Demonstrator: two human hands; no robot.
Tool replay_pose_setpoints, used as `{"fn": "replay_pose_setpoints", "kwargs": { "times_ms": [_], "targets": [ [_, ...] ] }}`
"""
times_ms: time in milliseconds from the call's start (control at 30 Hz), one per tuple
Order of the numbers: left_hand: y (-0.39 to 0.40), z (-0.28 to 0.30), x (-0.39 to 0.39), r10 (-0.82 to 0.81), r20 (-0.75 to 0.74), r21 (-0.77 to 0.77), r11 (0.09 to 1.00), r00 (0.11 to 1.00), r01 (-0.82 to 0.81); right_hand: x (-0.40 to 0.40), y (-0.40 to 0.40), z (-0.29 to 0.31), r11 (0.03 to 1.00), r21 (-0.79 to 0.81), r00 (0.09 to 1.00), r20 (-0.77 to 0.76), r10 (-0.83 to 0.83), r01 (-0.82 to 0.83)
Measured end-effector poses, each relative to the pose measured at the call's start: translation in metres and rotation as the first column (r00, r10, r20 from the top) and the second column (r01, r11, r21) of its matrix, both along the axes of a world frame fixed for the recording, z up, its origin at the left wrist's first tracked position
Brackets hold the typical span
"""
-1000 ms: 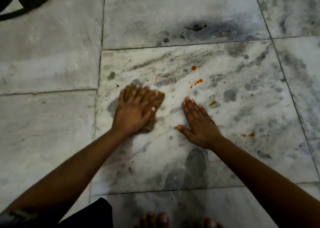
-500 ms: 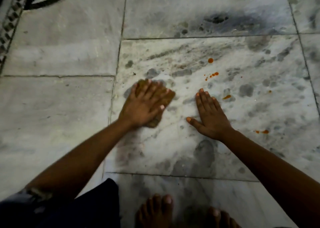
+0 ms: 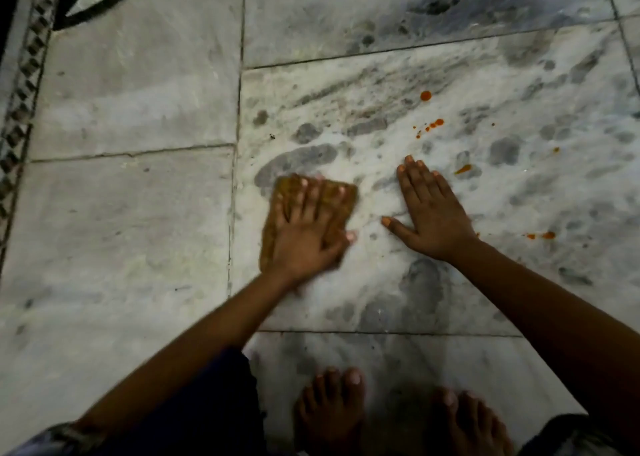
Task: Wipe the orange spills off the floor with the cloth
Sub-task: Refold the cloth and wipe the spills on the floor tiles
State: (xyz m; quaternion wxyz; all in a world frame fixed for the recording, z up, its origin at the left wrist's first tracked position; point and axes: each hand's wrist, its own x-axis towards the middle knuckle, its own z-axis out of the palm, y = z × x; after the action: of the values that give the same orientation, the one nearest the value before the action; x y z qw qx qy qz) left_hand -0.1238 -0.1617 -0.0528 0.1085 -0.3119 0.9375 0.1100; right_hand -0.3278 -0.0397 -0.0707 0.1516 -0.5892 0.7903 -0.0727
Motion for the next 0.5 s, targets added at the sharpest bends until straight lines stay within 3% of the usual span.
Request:
{"fn": "replay_pose_setpoints", "kwargs": {
  "times_ms": [67, 133, 333, 500],
  "targets": [
    [0.014, -0.001, 0.002, -0.129, -0.018, -0.001, 0.992, 0.991, 0.129, -0.001, 0.001, 0.0, 1.0, 0.009, 1.0, -0.007, 0.001, -0.001],
    [-0.02, -0.004, -0.006, -0.239, 0.001, -0.055, 0.969, 0.971, 0.239, -0.001, 0.0, 0.0, 1.0, 0.002, 1.0, -0.002, 0.008, -0.008],
    [-0.128, -0.002, -0.013, 0.085, 0.065, -0.047, 0.996, 0.994, -0.082, 0.0, 0.001, 0.0, 1.0, 0.019, 1.0, 0.03, -0.001, 0.0],
    [-0.035, -0.007, 0.058, 0.096, -0.038, -0.123, 0.987, 0.995, -0.1, 0.019, -0.006, 0.002, 1.0, -0.024, 0.999, 0.053, 0.003, -0.002]
  ]
}}
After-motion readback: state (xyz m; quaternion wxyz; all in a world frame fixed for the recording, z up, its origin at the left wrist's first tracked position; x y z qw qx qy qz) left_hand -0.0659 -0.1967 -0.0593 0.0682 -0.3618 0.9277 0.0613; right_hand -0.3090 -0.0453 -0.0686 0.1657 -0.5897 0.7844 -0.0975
